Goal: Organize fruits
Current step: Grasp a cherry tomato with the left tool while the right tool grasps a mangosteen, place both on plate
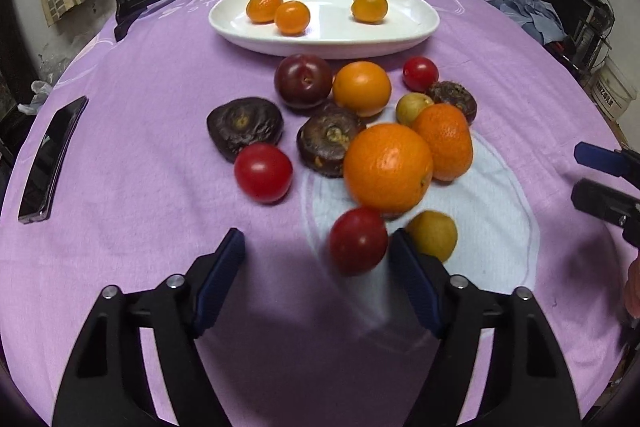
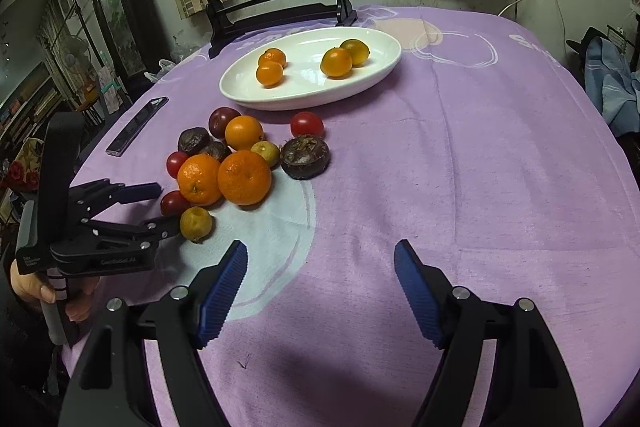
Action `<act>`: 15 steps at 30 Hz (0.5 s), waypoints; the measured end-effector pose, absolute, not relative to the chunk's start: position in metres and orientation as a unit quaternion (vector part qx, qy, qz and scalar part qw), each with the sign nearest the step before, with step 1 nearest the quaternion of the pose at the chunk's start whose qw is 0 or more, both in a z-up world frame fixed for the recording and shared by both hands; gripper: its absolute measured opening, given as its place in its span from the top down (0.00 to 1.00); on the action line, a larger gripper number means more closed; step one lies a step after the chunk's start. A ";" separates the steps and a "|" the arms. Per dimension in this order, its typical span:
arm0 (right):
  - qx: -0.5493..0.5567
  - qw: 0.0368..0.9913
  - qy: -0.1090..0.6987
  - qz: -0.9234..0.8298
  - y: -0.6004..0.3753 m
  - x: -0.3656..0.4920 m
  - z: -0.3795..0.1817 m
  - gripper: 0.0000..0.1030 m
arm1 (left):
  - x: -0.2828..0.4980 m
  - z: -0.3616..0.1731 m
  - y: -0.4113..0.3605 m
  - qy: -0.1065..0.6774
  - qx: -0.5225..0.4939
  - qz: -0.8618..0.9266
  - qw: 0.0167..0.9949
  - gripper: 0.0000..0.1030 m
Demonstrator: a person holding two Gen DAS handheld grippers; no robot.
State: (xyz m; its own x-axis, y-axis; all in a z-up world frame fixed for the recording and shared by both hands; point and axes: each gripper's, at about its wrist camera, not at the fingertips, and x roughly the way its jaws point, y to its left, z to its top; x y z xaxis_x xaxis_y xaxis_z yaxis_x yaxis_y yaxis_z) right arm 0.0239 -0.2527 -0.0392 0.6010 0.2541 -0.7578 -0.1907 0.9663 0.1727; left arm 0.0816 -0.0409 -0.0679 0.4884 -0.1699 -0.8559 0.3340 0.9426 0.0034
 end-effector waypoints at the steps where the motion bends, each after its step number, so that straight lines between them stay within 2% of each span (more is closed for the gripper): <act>1: 0.036 0.894 0.430 0.125 -0.252 0.024 -0.039 0.26 | 0.084 -0.067 -0.042 0.483 0.082 -0.154 0.858 0.40; 3: 0.030 0.892 0.432 0.128 -0.249 0.025 -0.039 0.26 | 0.085 -0.066 -0.044 0.485 0.082 -0.165 0.855 0.53; 4: 0.026 0.891 0.433 0.130 -0.247 0.026 -0.039 0.26 | 0.084 -0.065 -0.045 0.484 0.082 -0.176 0.853 0.67; 5: 0.021 0.891 0.434 0.132 -0.245 0.027 -0.039 0.26 | 0.082 -0.063 -0.046 0.485 0.077 -0.187 0.851 0.76; 15: -0.038 0.873 0.467 0.135 -0.207 0.063 -0.056 0.26 | 0.074 -0.059 -0.020 0.486 0.046 -0.176 0.855 0.76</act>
